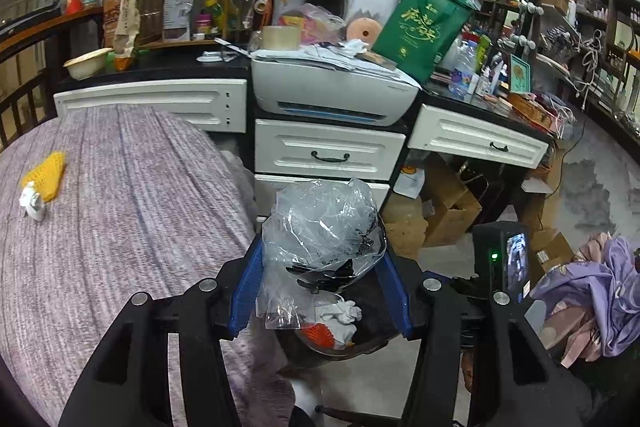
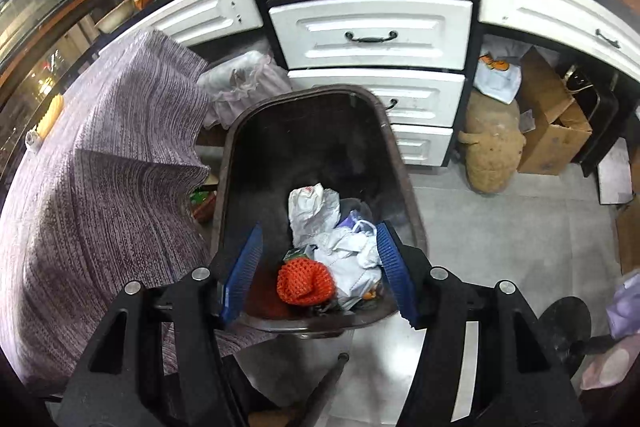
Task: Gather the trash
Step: 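Move the clear plastic bag over the bin and open the left tool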
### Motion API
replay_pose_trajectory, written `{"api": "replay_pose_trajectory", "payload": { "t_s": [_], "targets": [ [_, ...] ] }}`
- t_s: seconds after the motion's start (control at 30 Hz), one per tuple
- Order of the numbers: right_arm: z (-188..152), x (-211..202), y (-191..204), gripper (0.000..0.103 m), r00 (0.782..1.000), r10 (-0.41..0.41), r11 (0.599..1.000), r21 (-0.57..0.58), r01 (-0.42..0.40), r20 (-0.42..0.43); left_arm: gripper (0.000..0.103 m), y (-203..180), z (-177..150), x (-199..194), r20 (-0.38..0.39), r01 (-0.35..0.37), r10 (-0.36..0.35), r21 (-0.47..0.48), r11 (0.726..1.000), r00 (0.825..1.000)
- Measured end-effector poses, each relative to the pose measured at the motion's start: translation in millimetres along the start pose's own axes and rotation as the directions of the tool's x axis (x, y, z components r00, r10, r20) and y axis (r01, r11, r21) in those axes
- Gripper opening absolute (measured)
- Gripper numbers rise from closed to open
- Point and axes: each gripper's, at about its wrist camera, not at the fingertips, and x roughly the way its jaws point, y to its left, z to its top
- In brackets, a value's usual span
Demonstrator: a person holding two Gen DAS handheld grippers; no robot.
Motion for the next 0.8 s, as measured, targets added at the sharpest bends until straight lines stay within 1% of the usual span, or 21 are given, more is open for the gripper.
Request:
{"api": "replay_pose_trajectory", "payload": {
  "t_s": [0.07,0.1,0.13,0.23,0.4,0.6,0.8],
  "targets": [
    [-0.5,-8.6,-5.8,0.062,1.0,-0.016,1.0,0.011,0.015,0.021,0.053,-6.6,-0.4,8.3,-0.017,0.011,-0.011,0.01,1.0,1.0],
    [-0.4,-12.2,-8.6,0.068,0.999,-0.024,1.0,0.018,0.023,0.031,0.053,-10.1,-1.1,13.6,-0.03,0.021,-0.021,0.015,1.0,0.999],
    [0.3,-15.3,-12.2,0.072,0.999,-0.03,0.999,0.024,0.029,0.042,0.053,-12.8,-1.8,18.1,-0.042,0.028,-0.027,0.02,0.999,0.999],
    [1.5,-27.3,-26.0,0.072,0.996,-0.053,0.998,0.047,0.05,0.069,0.053,-21.6,-5.2,33.9,-0.074,0.037,-0.034,0.036,0.999,0.997],
    [1.2,-38.7,-52.8,0.072,0.992,-0.087,0.992,0.101,0.078,0.086,0.053,-31.3,-10.5,59.7,-0.139,0.055,-0.047,0.049,0.997,0.989],
    [-3.8,-38.5,-76.8,0.073,0.991,-0.113,0.982,0.157,0.102,0.069,0.053,-39.6,-16.6,87.3,-0.208,0.065,-0.052,0.058,0.996,0.977],
    [-5.6,-36.1,-85.2,0.073,0.991,-0.118,0.979,0.174,0.106,0.061,0.057,-42.8,-23.9,104.8,-0.26,0.071,-0.049,0.075,0.995,0.964]
  ]
}}
